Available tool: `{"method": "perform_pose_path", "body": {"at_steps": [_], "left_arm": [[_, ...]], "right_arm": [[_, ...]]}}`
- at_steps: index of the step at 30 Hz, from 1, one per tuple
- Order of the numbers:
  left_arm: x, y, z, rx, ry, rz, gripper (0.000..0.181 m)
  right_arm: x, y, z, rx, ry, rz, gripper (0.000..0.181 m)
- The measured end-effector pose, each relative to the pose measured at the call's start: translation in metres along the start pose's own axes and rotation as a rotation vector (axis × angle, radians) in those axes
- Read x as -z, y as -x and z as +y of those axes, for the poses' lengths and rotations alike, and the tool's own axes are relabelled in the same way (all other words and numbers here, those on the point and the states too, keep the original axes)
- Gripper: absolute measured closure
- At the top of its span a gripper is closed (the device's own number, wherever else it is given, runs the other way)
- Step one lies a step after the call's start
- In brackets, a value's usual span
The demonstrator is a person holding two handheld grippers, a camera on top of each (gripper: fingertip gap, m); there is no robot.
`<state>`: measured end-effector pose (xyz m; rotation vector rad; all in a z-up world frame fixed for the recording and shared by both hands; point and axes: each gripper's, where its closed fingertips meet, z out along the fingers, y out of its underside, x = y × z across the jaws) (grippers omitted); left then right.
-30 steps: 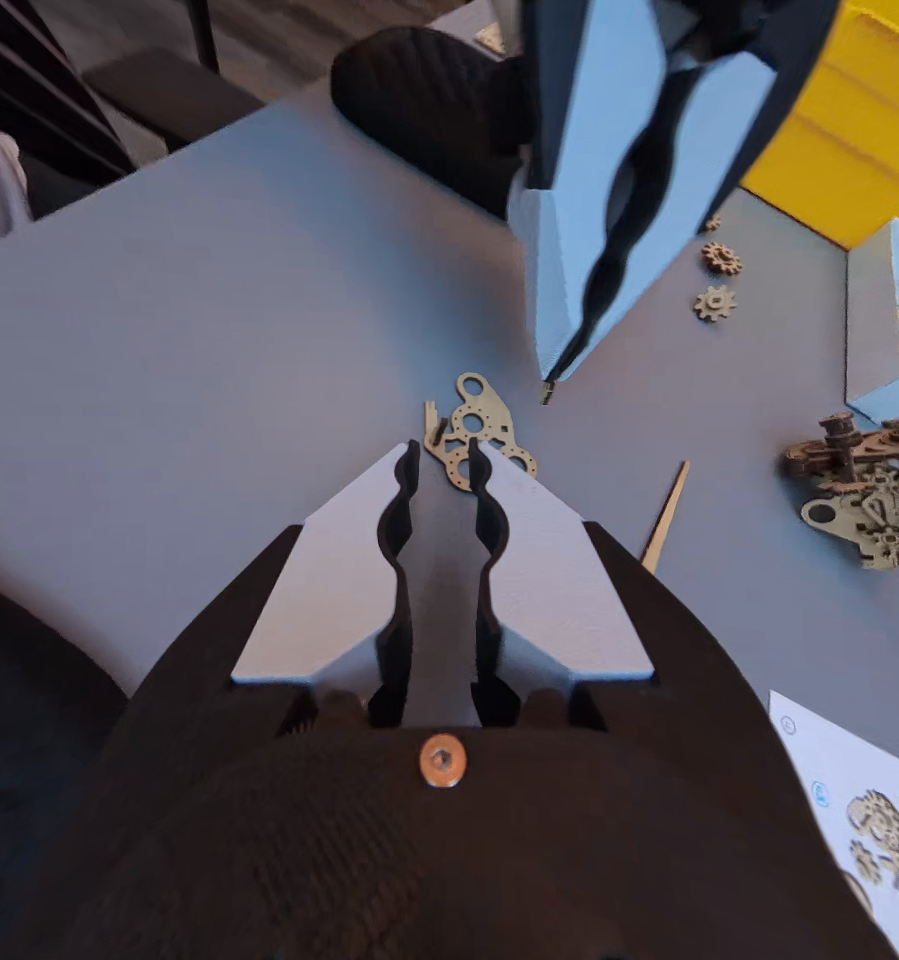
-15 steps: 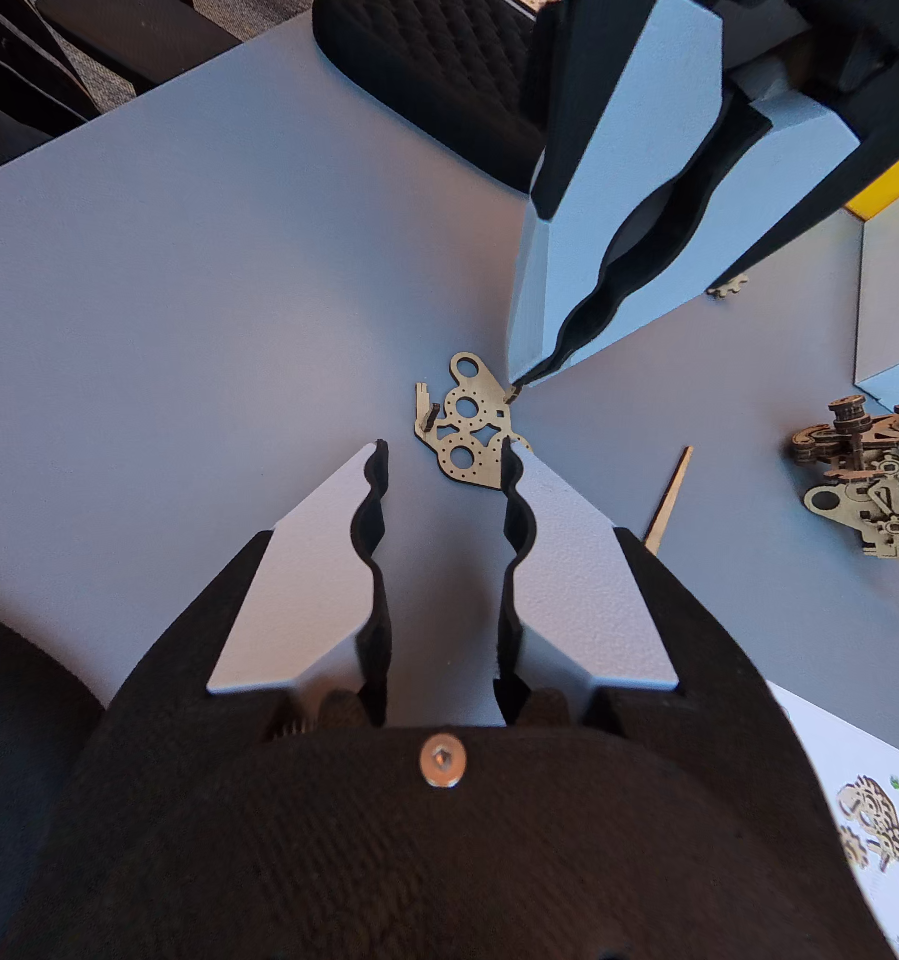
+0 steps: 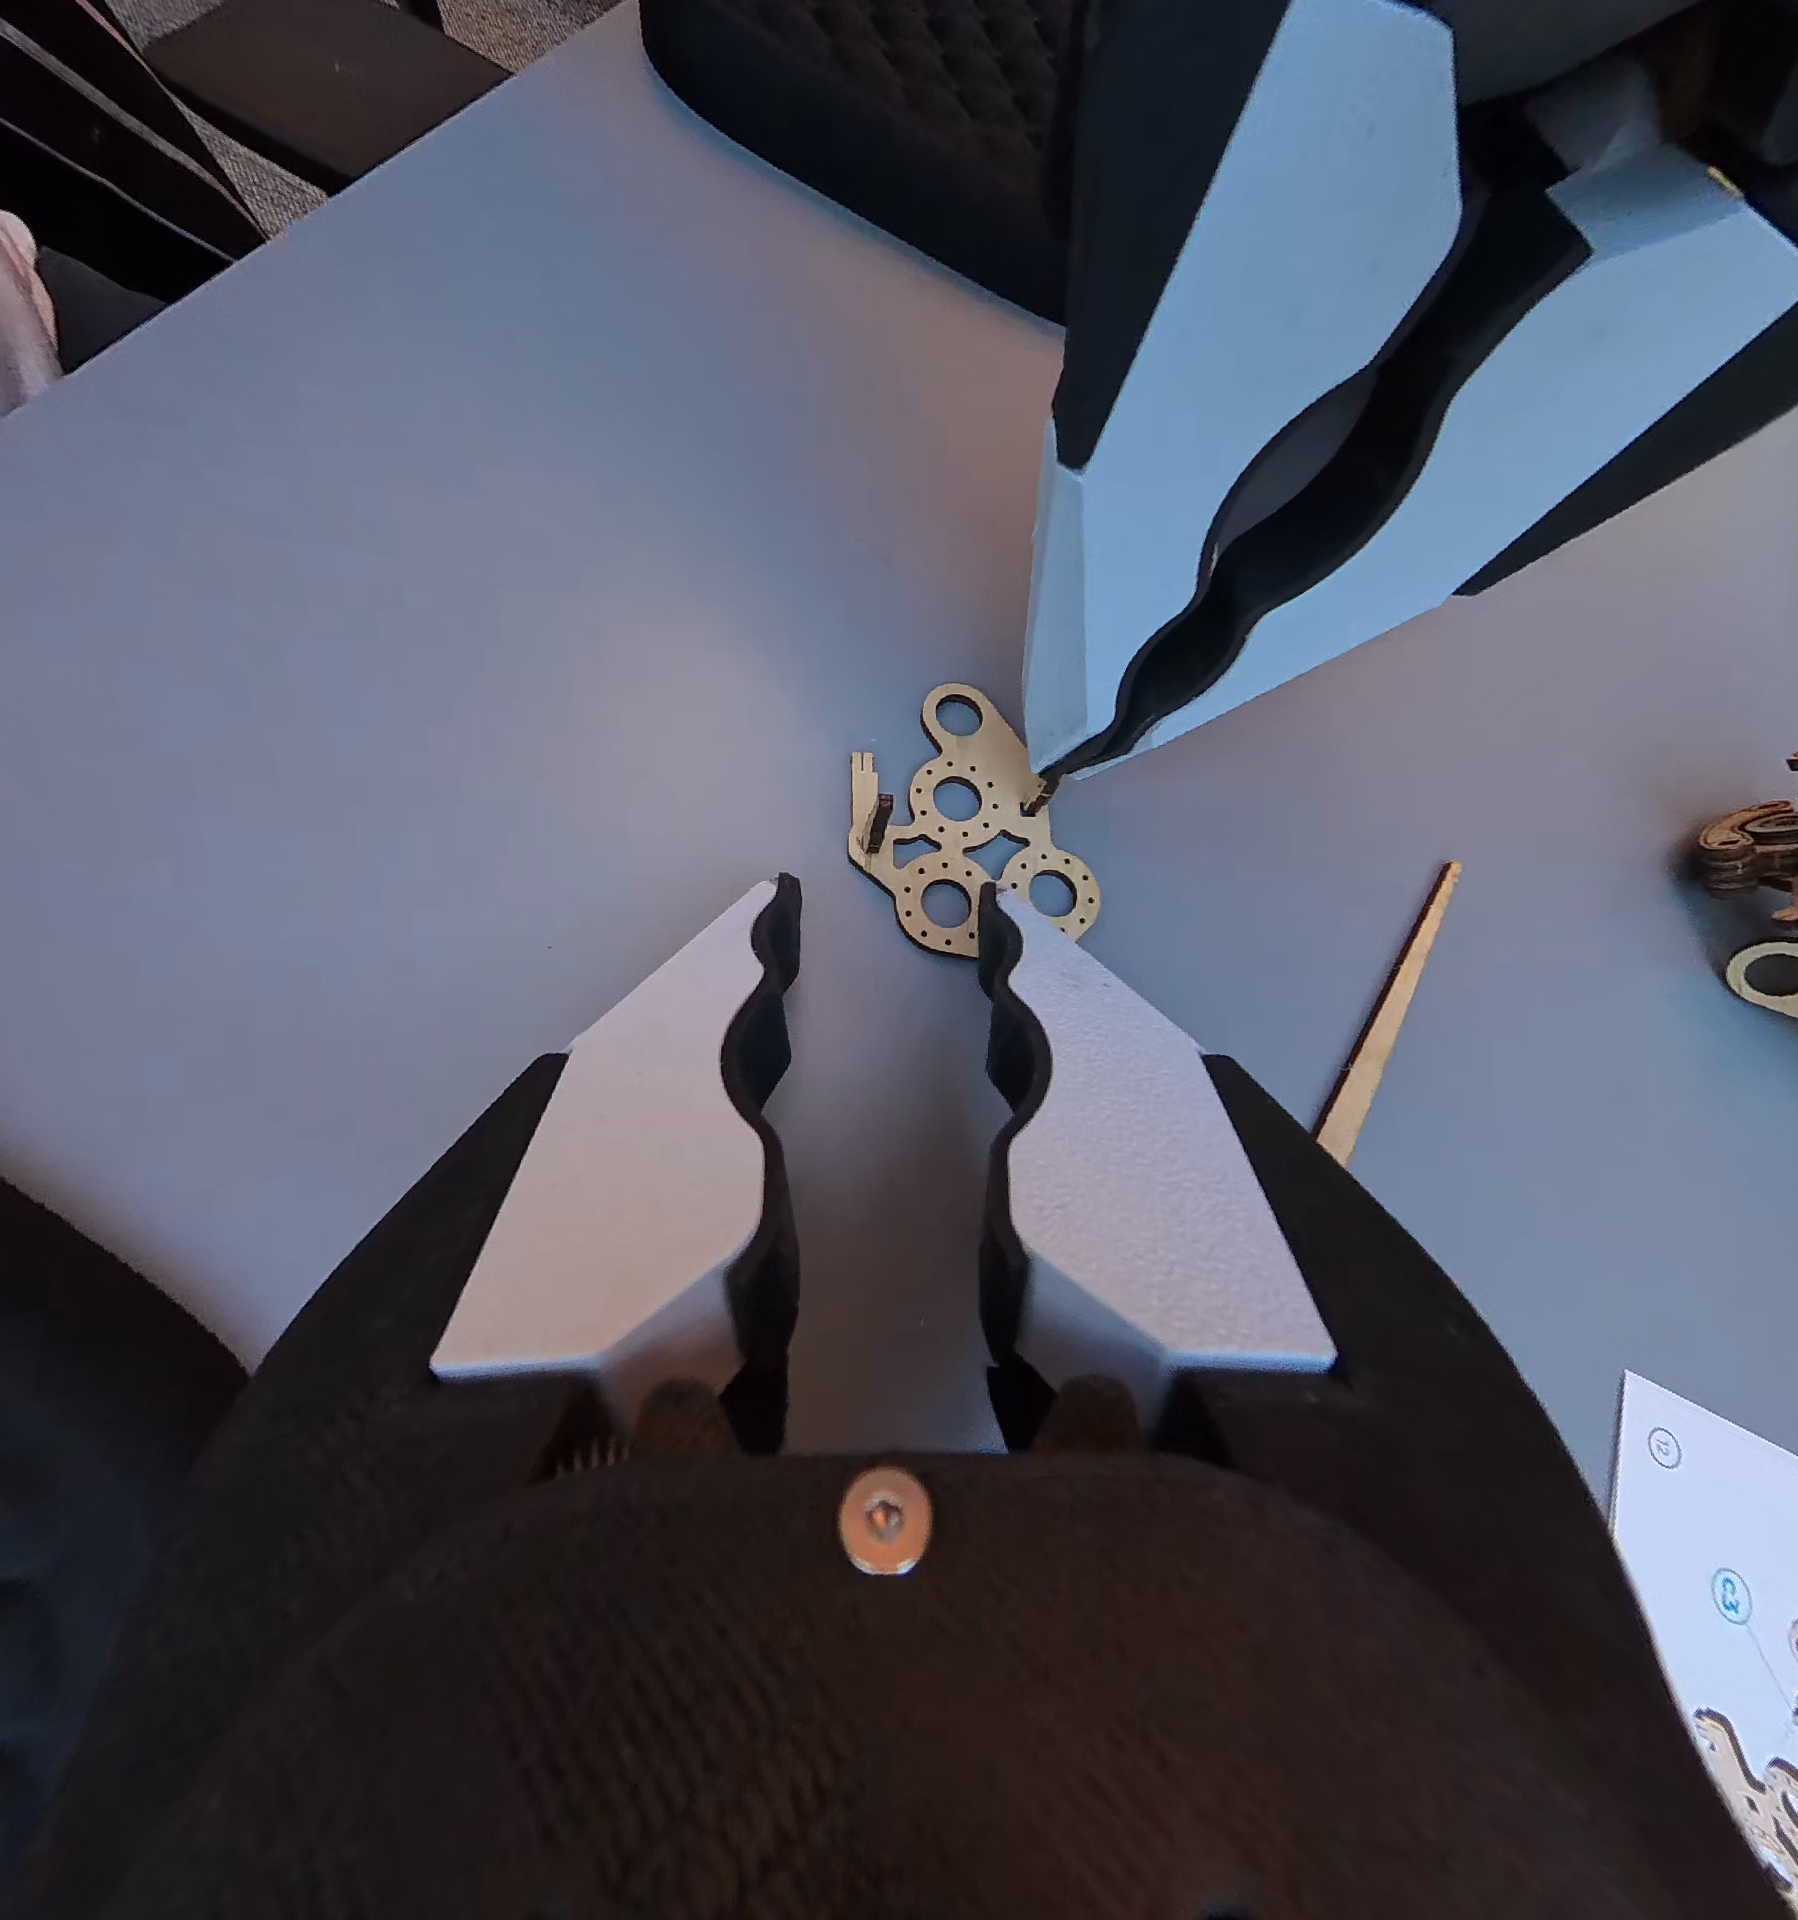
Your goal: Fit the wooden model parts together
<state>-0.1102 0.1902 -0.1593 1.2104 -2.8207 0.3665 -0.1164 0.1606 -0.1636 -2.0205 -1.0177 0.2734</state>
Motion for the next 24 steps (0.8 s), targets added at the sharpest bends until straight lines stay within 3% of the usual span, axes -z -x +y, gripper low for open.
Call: {"method": "perform_pose_path", "body": {"at_steps": [24], "left_arm": [[-0.0023, -0.0052, -0.0063, -0.048, 0.104, -0.008, 0.18]], "right_arm": [[0.0, 0.0028, 0.0001, 0.014, 0.004, 0.006, 0.153]]}}
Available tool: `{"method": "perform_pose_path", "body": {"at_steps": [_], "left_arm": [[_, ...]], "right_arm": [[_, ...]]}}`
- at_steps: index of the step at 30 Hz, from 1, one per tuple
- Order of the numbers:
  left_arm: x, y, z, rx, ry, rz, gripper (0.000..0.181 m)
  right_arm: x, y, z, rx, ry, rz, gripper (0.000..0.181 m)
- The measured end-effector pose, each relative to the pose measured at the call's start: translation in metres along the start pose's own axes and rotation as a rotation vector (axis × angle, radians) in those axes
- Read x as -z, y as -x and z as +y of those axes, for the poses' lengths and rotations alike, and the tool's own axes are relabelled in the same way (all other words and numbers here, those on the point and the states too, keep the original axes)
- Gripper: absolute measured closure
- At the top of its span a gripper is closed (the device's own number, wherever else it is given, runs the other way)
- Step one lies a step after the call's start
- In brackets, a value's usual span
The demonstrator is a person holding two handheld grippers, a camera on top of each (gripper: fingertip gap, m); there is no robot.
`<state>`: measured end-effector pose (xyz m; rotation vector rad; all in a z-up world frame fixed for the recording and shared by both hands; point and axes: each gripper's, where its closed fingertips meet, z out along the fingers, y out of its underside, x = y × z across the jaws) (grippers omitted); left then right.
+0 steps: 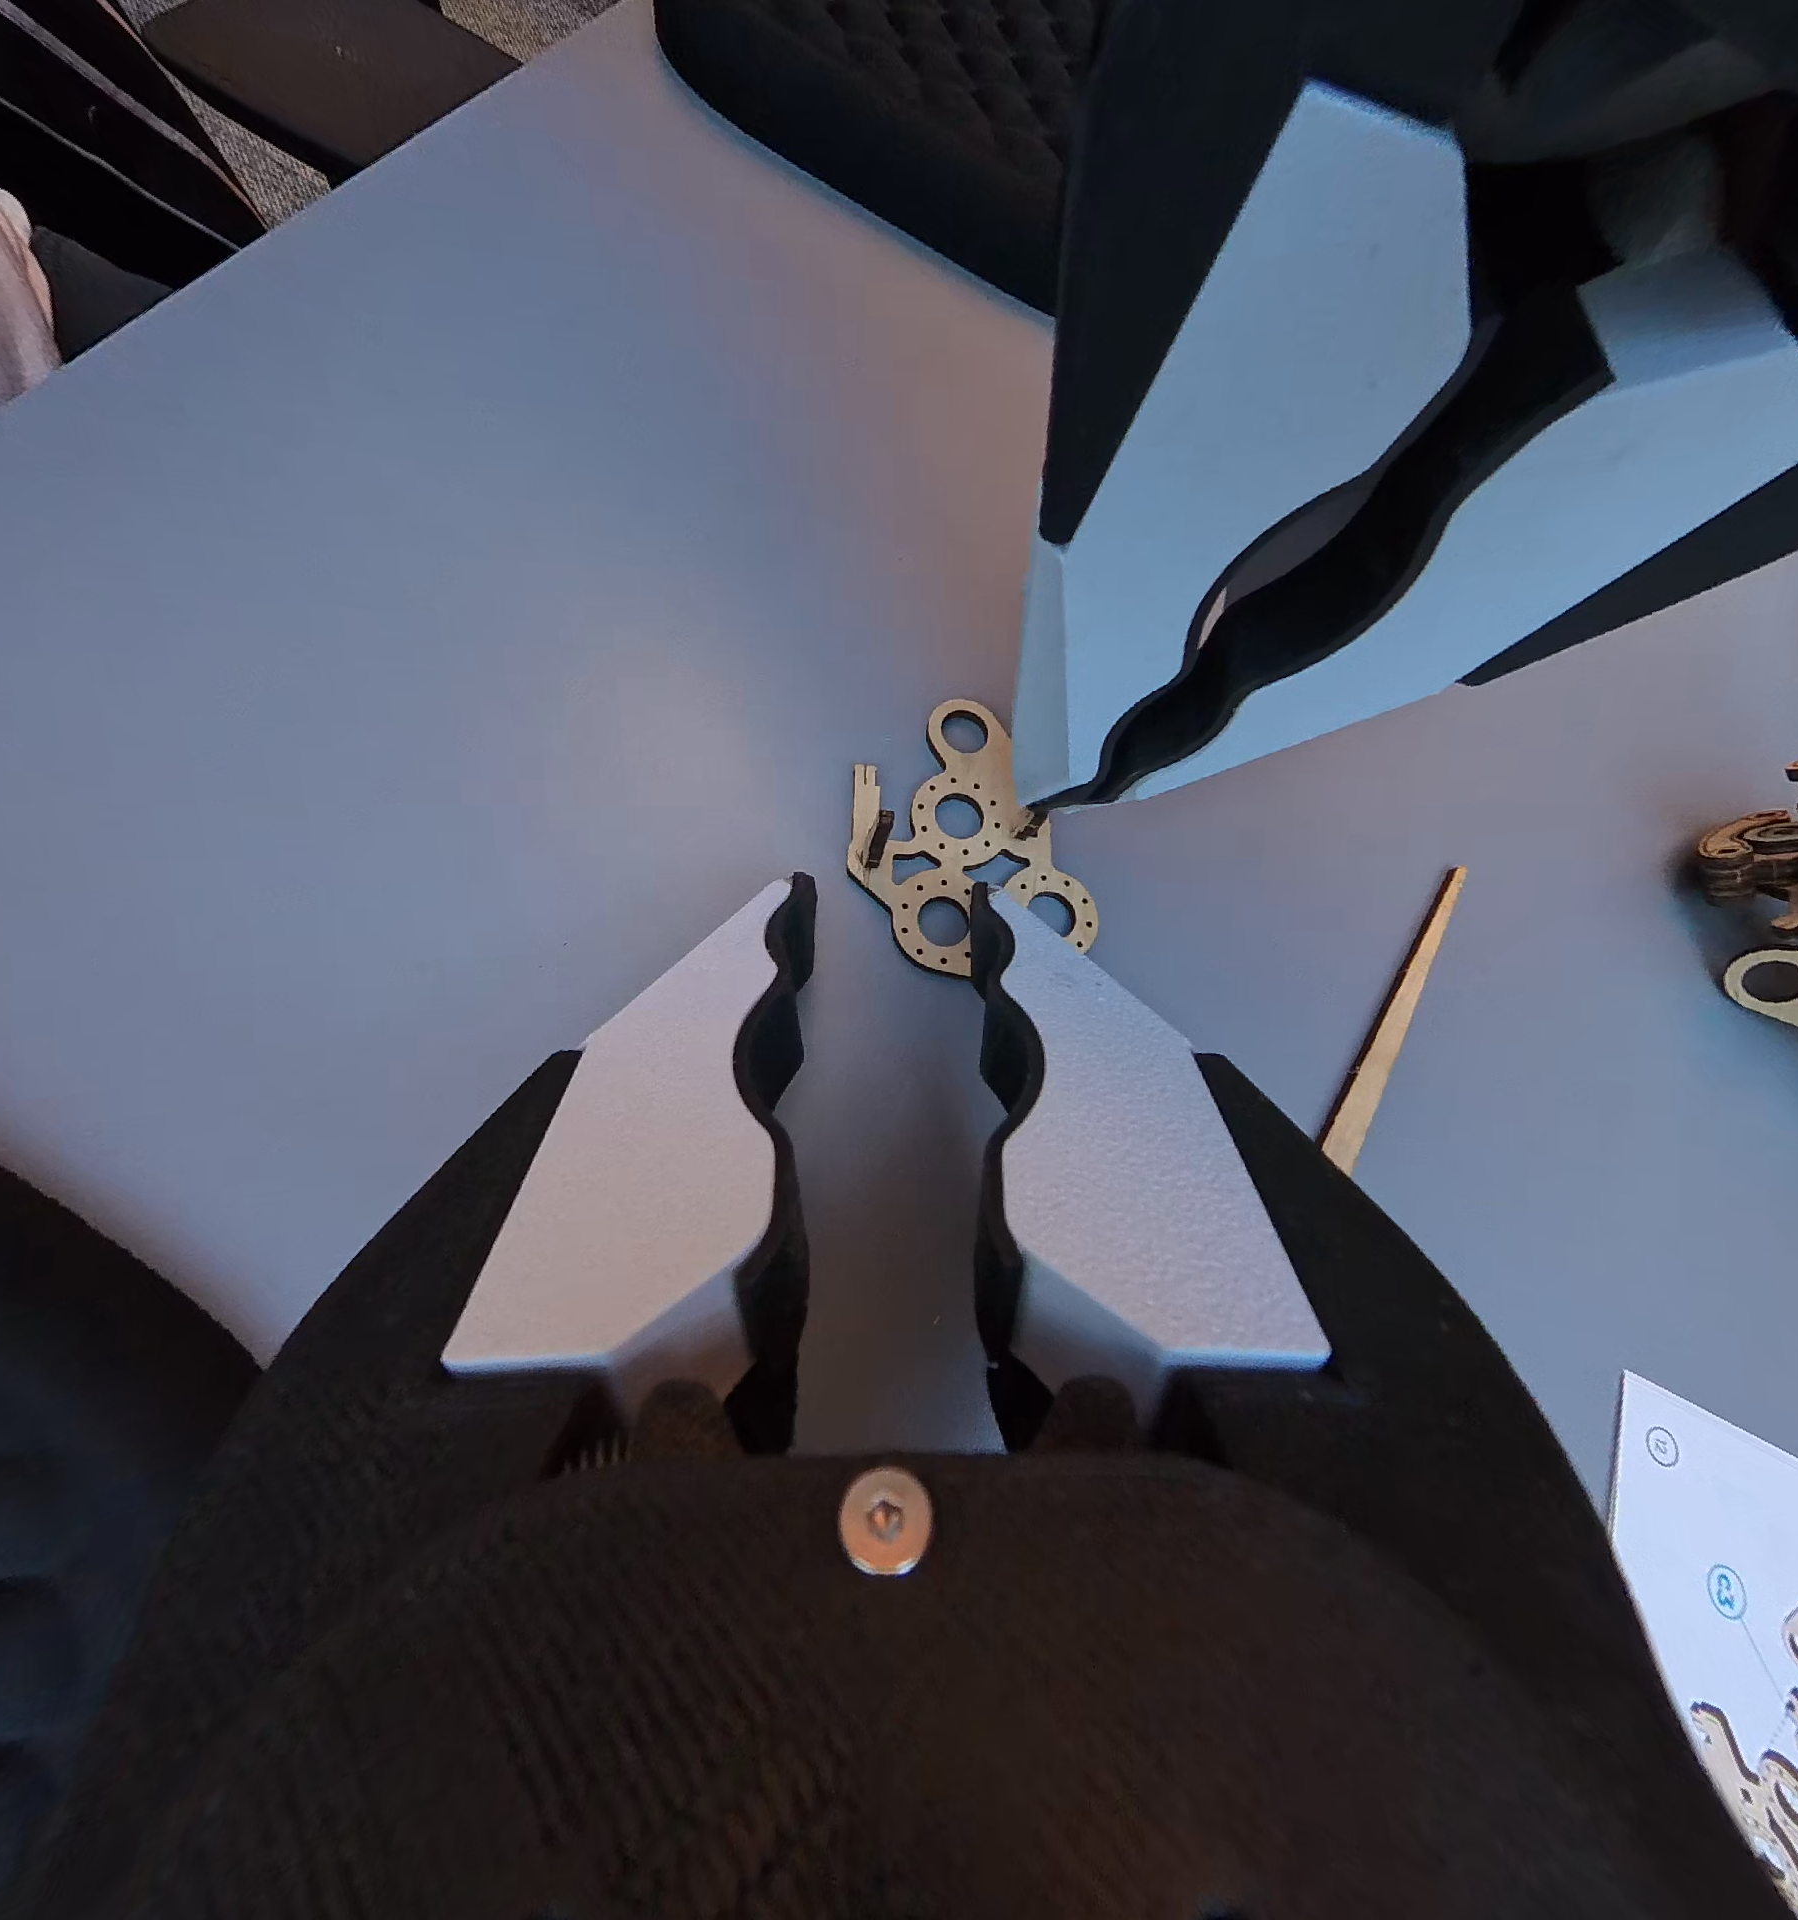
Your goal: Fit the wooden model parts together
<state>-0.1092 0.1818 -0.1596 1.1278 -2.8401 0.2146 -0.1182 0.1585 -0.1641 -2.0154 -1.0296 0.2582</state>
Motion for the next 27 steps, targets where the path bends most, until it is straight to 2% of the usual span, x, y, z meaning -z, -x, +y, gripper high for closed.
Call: {"method": "perform_pose_path", "body": {"at_steps": [18, 27], "left_arm": [[0.0026, 0.0071, 0.003, -0.024, -0.009, -0.03, 0.18], [0.0015, 0.0071, 0.0037, -0.034, -0.003, -0.037, 0.18]], "right_arm": [[0.0003, 0.0004, 0.0002, -0.011, 0.001, 0.001, 0.152], [0.0012, 0.0049, -0.0024, 0.063, -0.016, 0.0, 0.152]]}}
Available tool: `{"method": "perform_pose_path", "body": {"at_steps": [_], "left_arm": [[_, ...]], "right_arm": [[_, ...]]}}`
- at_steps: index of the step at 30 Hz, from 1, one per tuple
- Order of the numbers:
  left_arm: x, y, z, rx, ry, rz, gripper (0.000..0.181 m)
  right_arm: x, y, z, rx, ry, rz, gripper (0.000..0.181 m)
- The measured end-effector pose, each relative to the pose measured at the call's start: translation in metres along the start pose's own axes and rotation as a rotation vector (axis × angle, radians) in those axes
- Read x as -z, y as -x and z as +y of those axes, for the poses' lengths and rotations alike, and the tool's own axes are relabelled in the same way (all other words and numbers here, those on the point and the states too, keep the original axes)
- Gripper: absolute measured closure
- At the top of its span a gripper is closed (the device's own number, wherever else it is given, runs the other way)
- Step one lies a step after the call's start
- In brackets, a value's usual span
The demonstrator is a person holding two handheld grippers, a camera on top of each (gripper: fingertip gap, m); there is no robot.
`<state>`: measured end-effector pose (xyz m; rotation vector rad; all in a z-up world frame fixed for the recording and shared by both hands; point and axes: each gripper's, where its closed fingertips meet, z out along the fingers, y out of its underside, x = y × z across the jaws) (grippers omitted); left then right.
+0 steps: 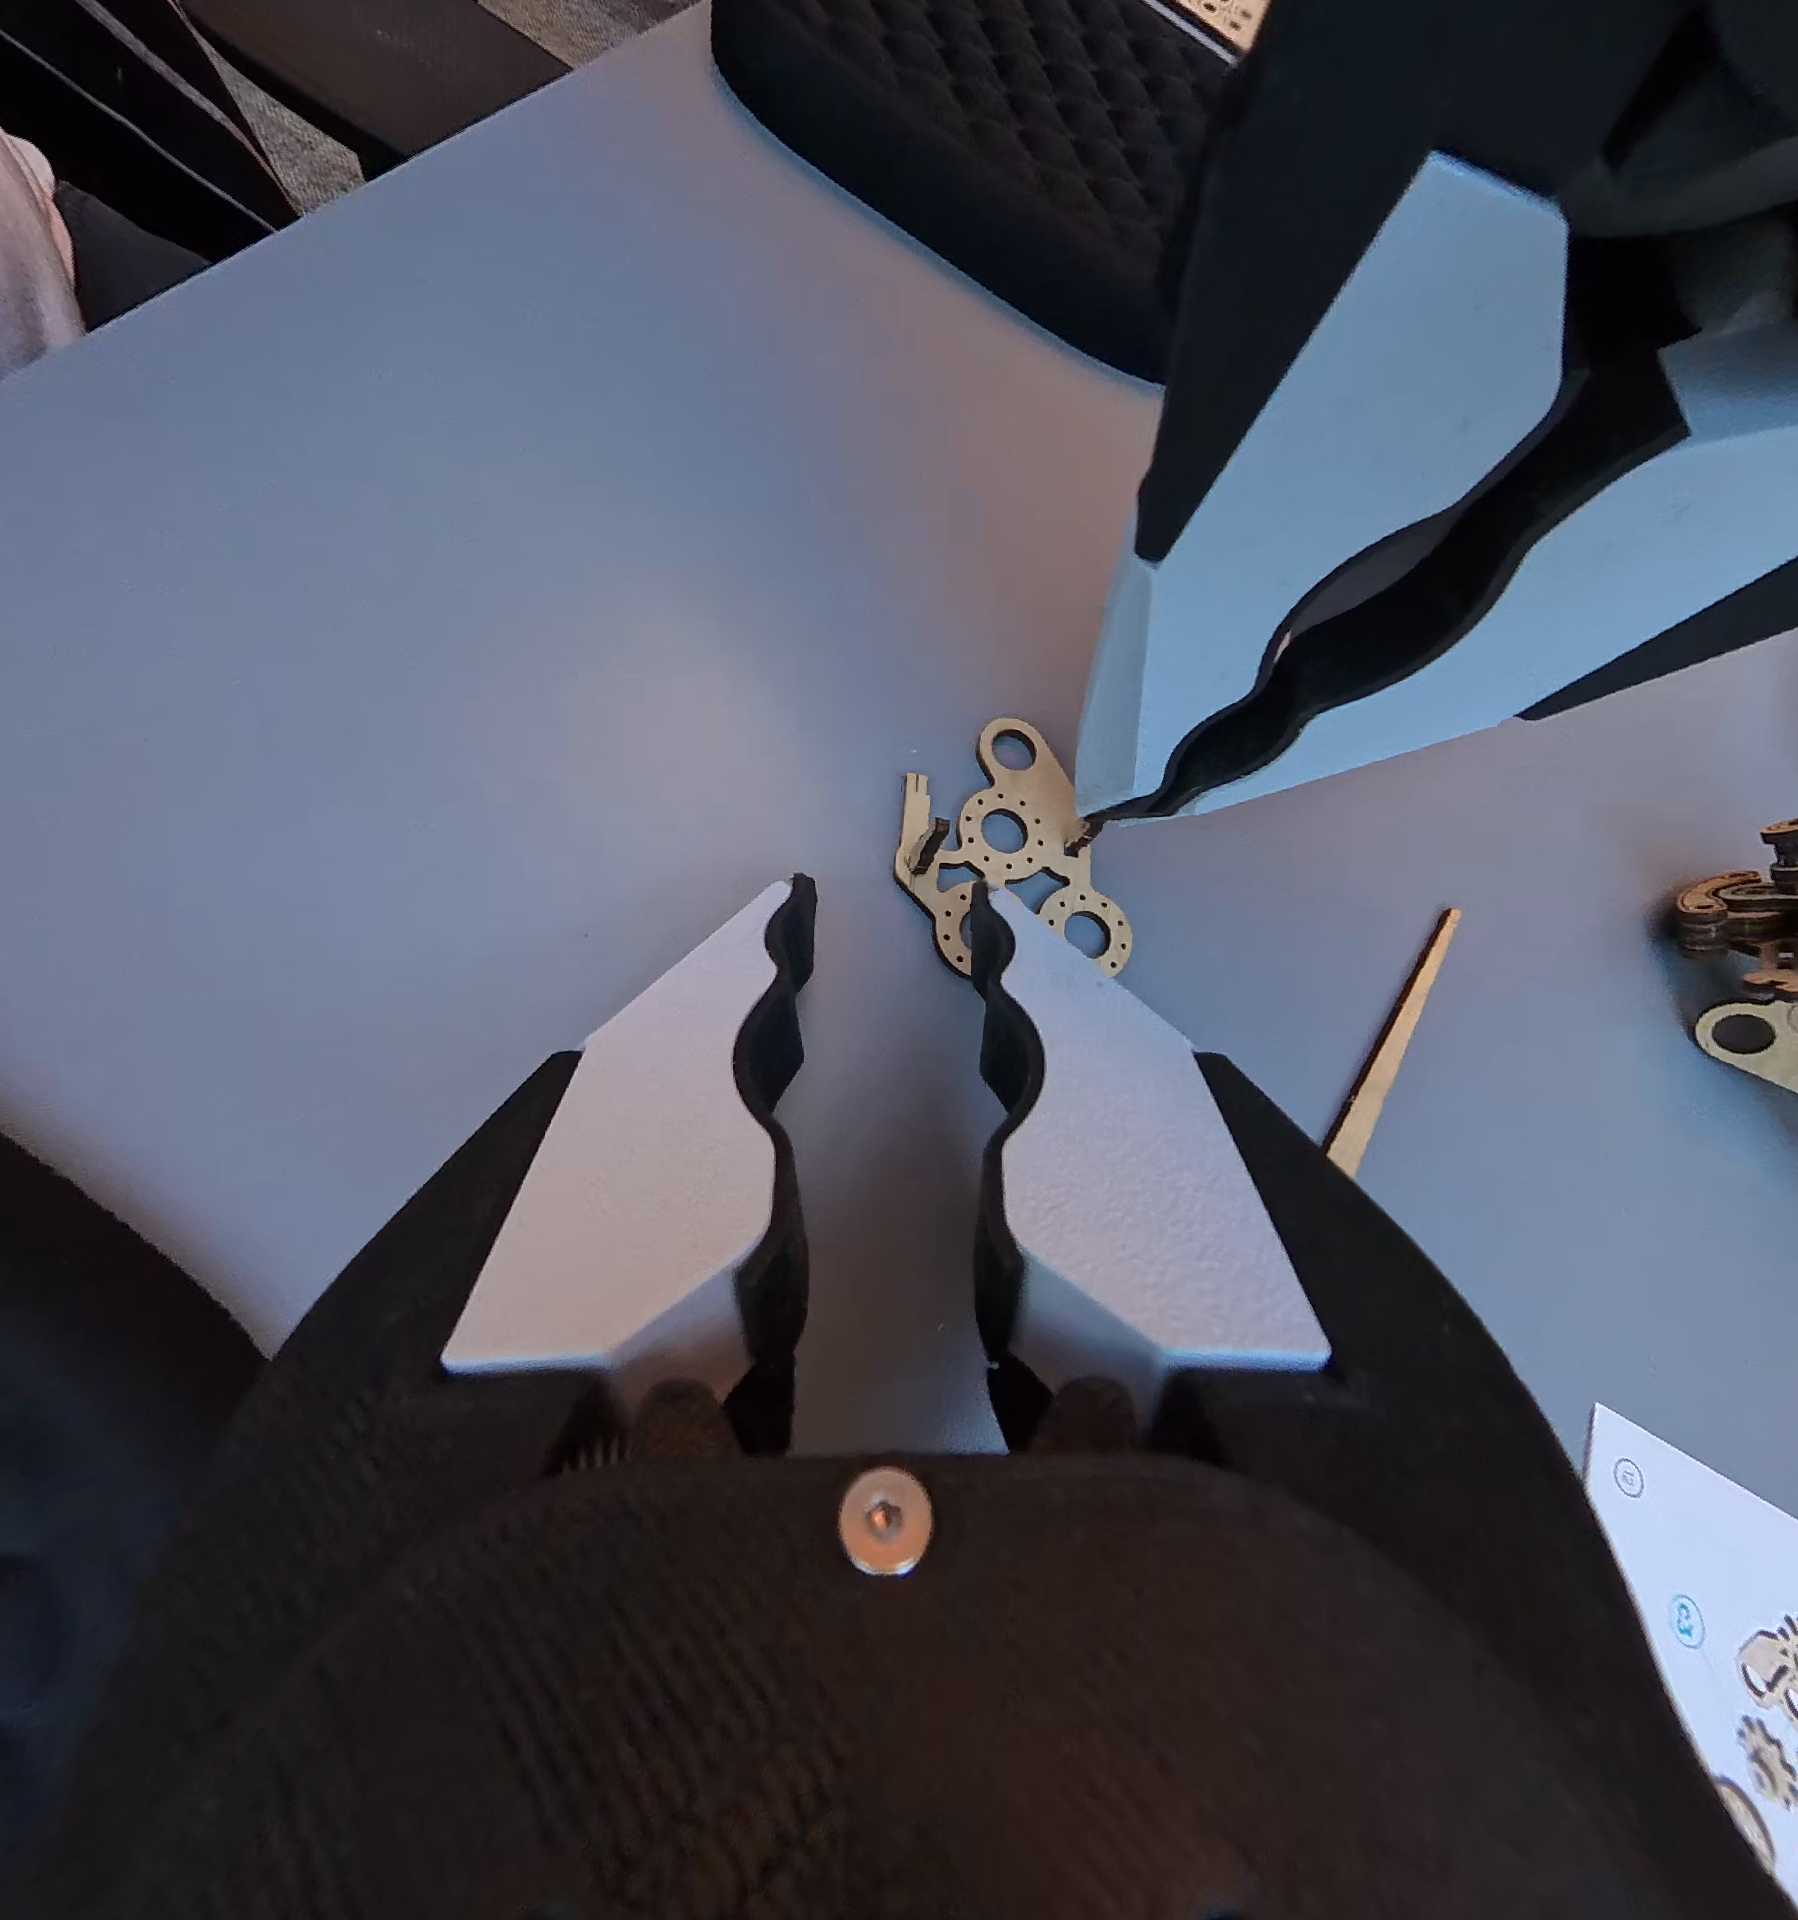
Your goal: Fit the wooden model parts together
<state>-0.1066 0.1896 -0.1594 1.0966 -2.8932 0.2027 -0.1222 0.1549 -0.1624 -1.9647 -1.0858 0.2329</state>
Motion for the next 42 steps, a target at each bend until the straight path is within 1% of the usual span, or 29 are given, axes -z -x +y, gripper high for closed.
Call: {"method": "perform_pose_path", "body": {"at_steps": [8, 11, 15, 22, 27, 35, 37, 42], "left_arm": [[0.0023, 0.0016, -0.0027, -0.005, -0.004, -0.004, 0.18], [0.0017, 0.0029, -0.0017, -0.008, 0.011, -0.005, 0.18], [0.0004, 0.0031, -0.0001, -0.016, 0.031, -0.002, 0.18], [0.0001, 0.0025, -0.0012, -0.024, 0.028, -0.005, 0.18], [0.0001, 0.0013, -0.0006, -0.027, 0.031, -0.006, 0.18], [-0.0002, -0.0003, -0.0016, -0.03, 0.037, -0.003, 0.18], [-0.0005, -0.0045, -0.0049, -0.019, 0.019, 0.02, 0.18], [-0.001, -0.0041, -0.0043, -0.053, 0.046, -0.024, 0.181]], "right_arm": [[0.001, -0.001, -0.0021, 0.081, 0.001, 0.054, 0.147], [0.0003, -0.0008, -0.0017, 0.034, 0.001, 0.042, 0.149], [-0.002, -0.0018, -0.0024, -0.032, 0.004, 0.035, 0.147], [-0.0043, -0.0057, -0.0054, -0.03, 0.005, 0.093, 0.148], [-0.0072, -0.005, -0.0036, -0.093, 0.025, 0.067, 0.155], [-0.0078, -0.0043, -0.0027, -0.112, 0.03, 0.051, 0.158], [-0.008, -0.0042, -0.0027, -0.112, 0.03, 0.05, 0.158], [-0.0081, -0.0035, -0.003, -0.105, 0.031, 0.051, 0.159]]}}
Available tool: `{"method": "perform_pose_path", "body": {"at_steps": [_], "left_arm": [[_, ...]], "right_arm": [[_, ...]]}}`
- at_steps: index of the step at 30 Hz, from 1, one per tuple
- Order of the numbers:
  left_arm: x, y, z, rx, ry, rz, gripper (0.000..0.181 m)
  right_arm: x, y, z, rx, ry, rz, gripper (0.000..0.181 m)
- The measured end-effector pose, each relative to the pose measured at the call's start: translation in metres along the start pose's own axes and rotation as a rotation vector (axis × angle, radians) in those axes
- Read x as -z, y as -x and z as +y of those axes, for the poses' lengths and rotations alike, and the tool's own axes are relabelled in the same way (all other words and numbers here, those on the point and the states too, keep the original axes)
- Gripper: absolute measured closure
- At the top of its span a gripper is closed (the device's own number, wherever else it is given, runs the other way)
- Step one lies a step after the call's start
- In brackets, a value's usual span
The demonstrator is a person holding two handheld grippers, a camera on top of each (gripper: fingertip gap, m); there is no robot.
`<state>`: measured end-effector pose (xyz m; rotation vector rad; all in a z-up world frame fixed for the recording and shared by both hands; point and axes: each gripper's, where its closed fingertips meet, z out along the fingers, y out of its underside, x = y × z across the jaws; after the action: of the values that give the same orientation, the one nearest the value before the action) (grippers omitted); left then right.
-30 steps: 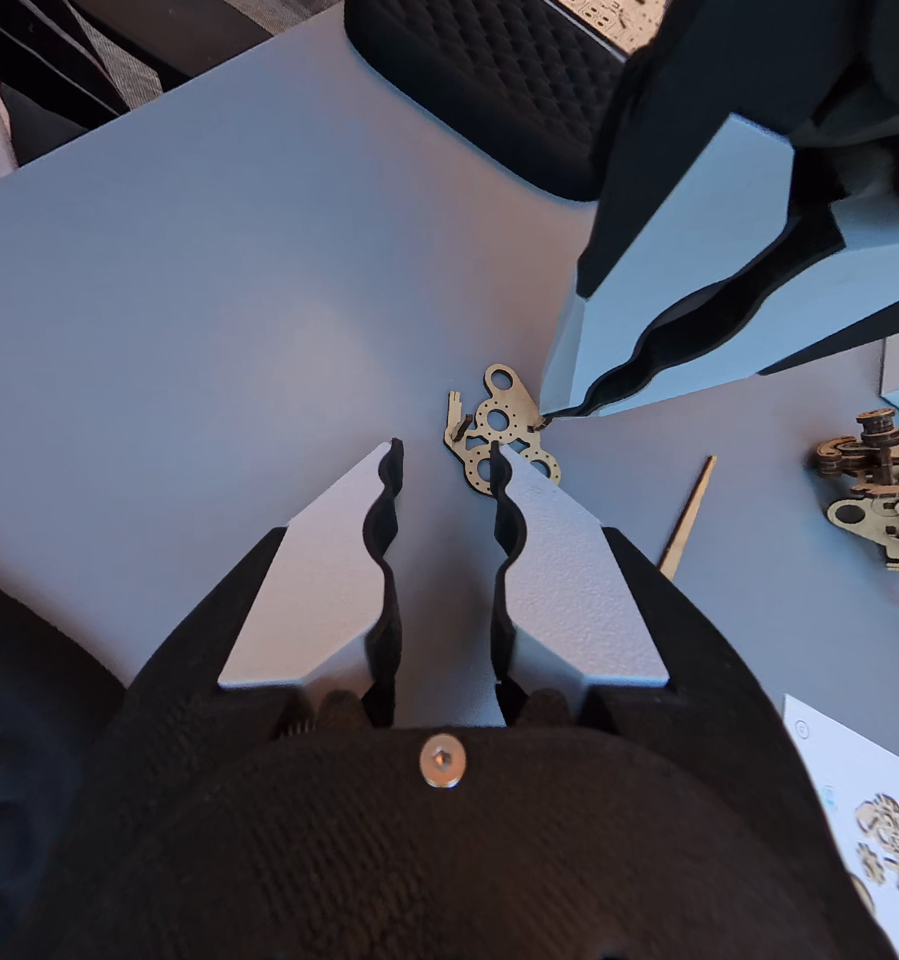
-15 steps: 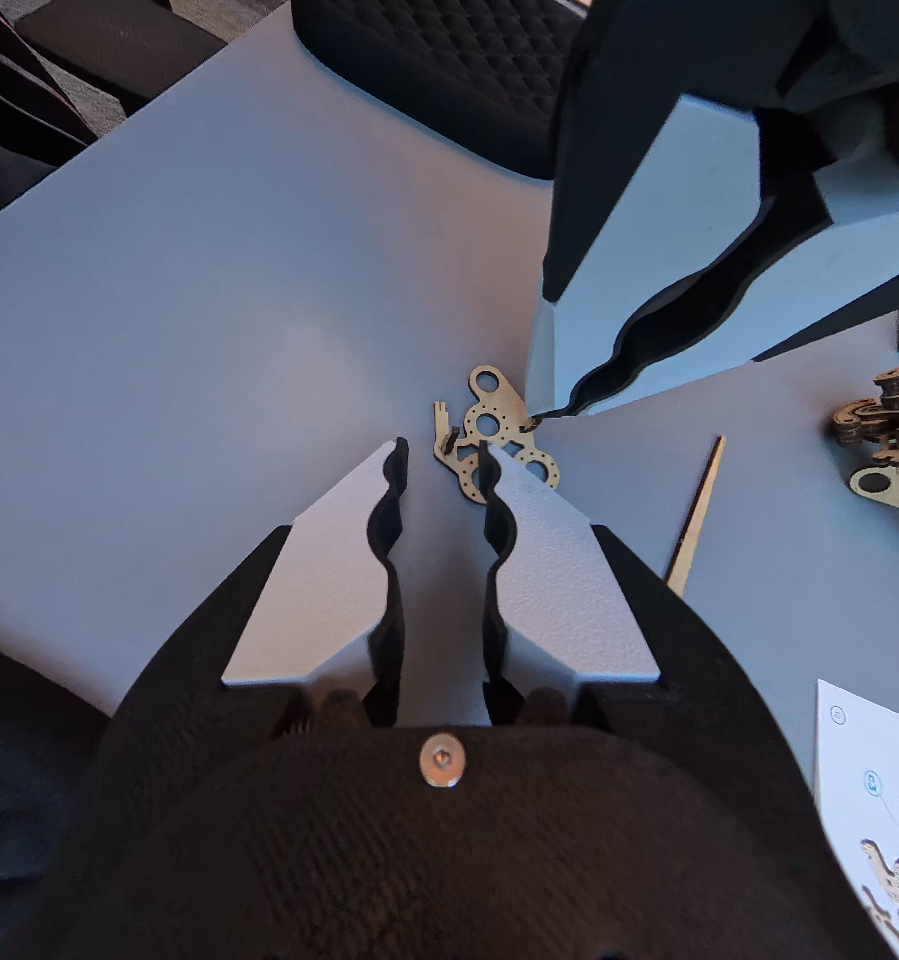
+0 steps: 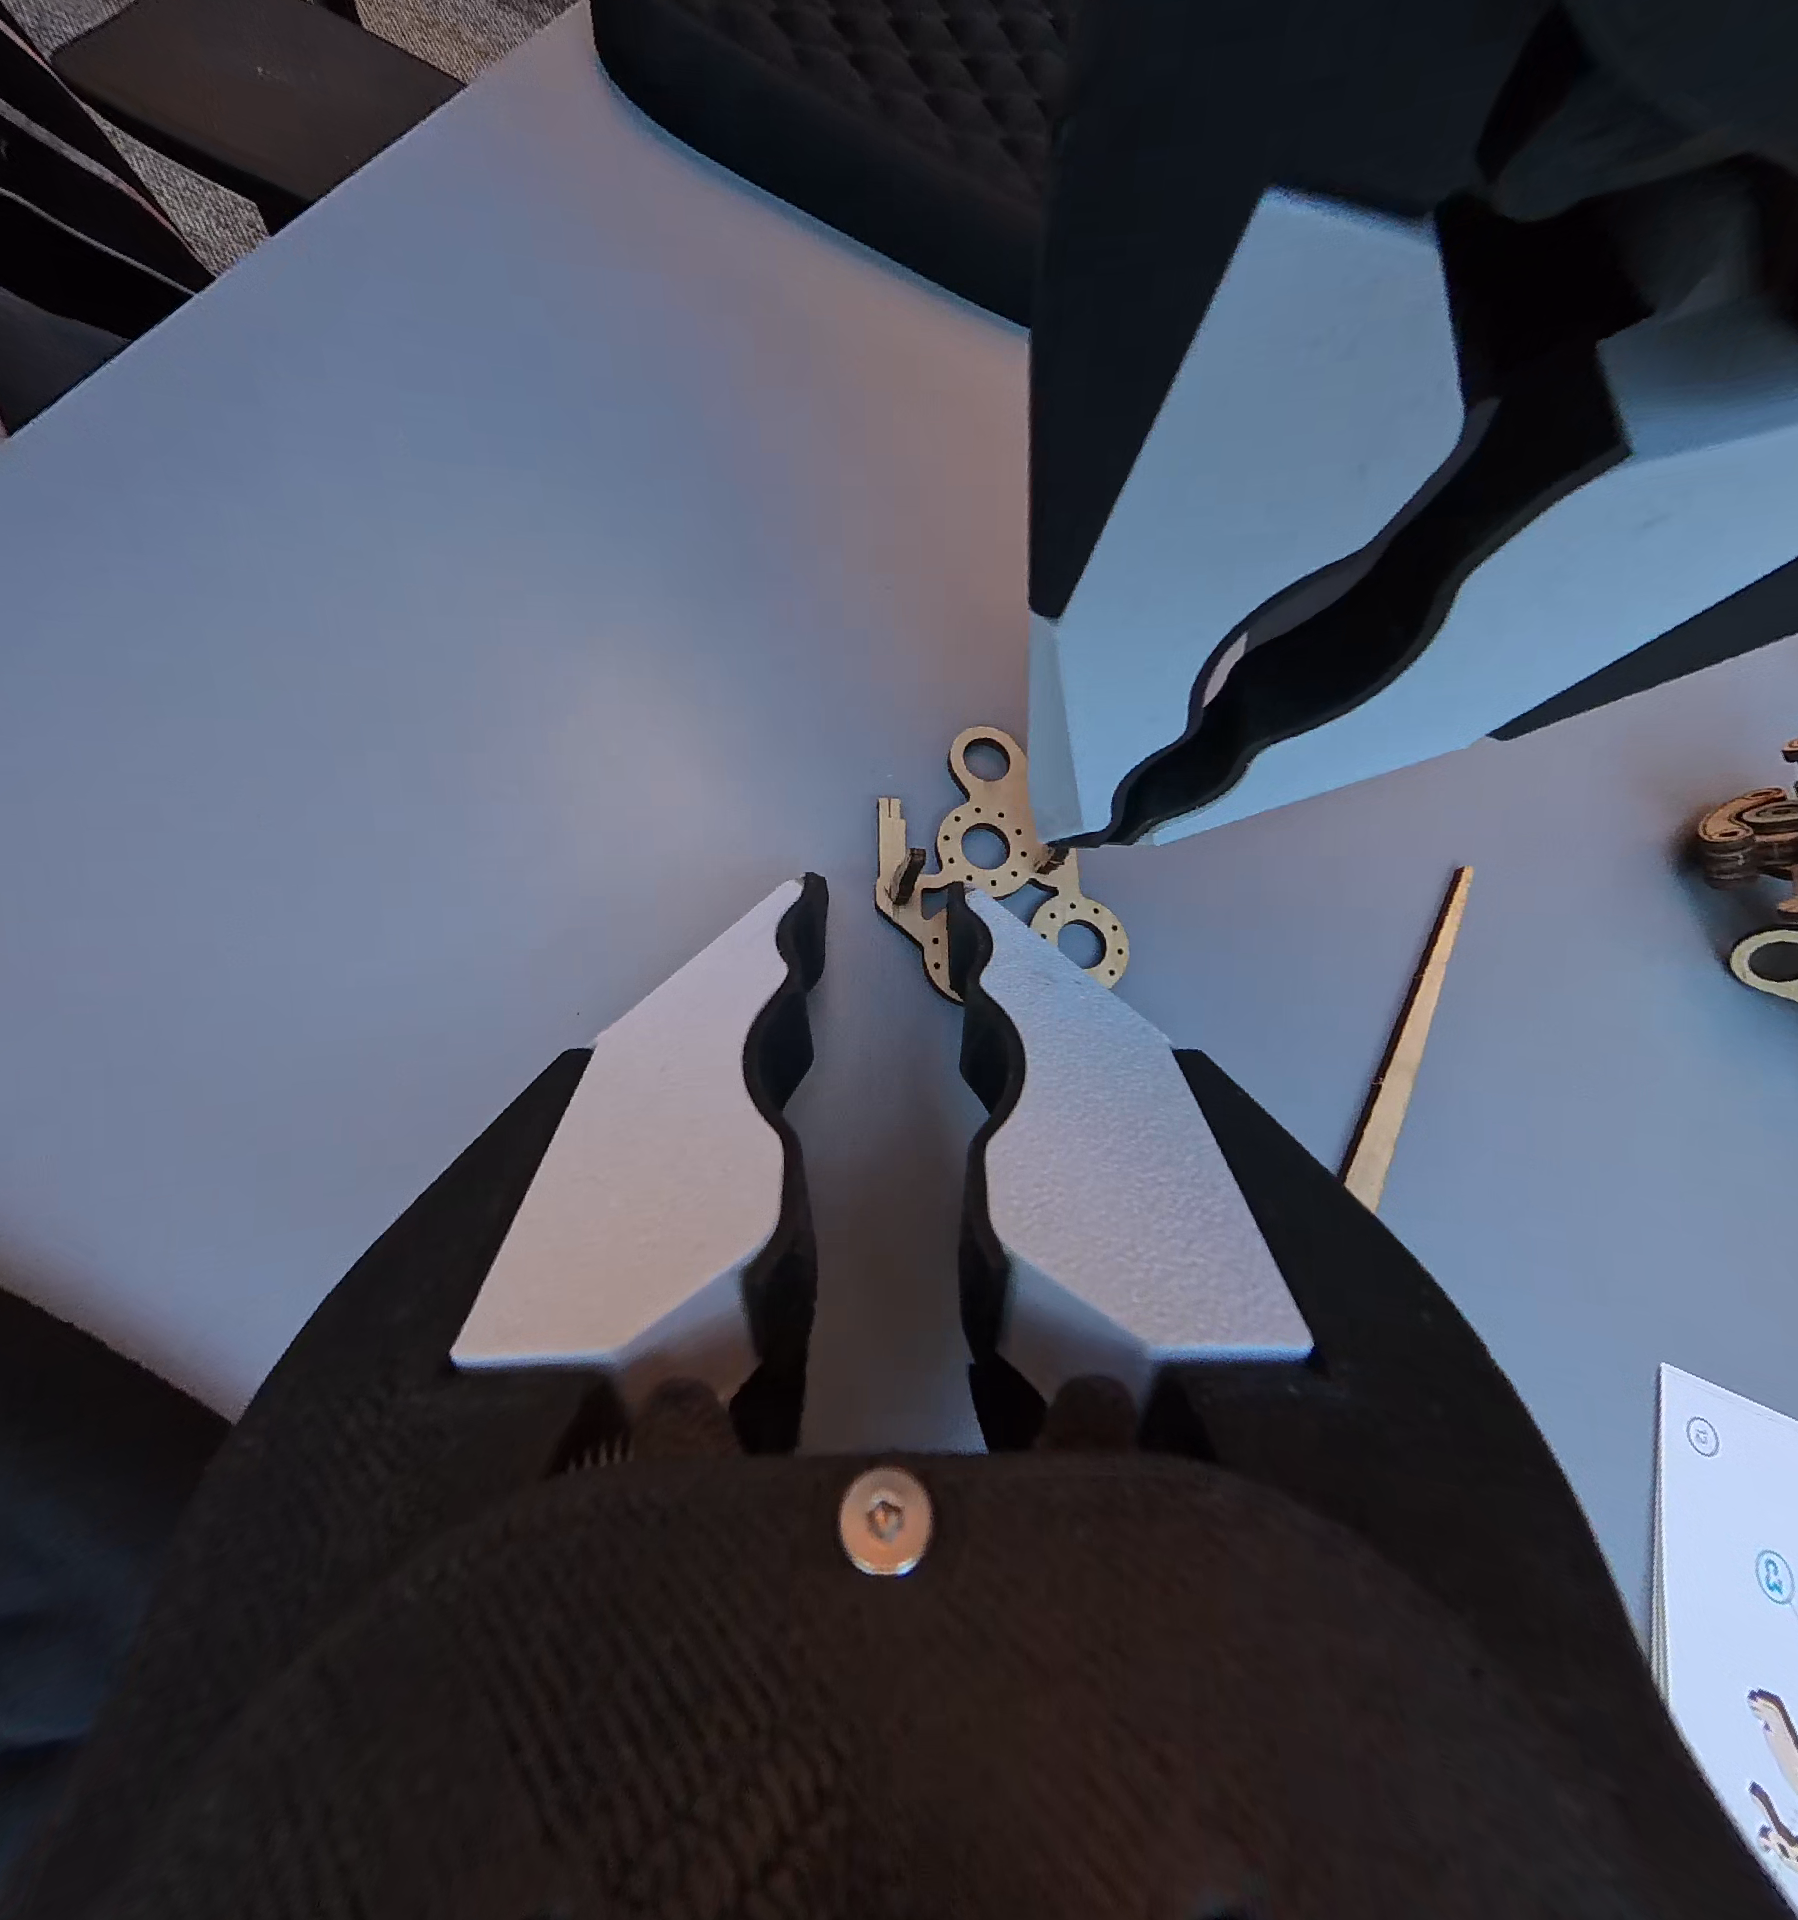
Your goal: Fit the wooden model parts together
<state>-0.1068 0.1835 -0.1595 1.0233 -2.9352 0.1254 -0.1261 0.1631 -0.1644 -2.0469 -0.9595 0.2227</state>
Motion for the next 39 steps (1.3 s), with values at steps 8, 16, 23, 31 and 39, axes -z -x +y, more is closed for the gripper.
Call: {"method": "perform_pose_path", "body": {"at_steps": [8, 16, 23, 31, 39], "left_arm": [[0.0007, 0.001, 0.0017, 0.021, -0.01, 0.008, 0.18], [-0.0002, 0.0023, 0.0027, 0.017, 0.003, 0.003, 0.18], [-0.0006, 0.0024, 0.0021, 0.045, 0.011, -0.024, 0.18], [-0.001, 0.0028, -0.0008, 0.063, 0.001, -0.023, 0.18], [-0.001, 0.0028, -0.0003, 0.048, 0.031, -0.023, 0.18]], "right_arm": [[0.0, 0.0005, 0.0, 0.001, 0.0, -0.002, 0.16], [0.0001, 0.0006, -0.0001, 0.002, 0.0, -0.002, 0.16], [0.0001, 0.001, -0.0003, 0.006, 0.0, -0.001, 0.161], [-0.0001, 0.0034, -0.0002, 0.013, 0.002, -0.011, 0.164], [0.0004, 0.0003, -0.0009, 0.018, -0.004, 0.013, 0.157]]}}
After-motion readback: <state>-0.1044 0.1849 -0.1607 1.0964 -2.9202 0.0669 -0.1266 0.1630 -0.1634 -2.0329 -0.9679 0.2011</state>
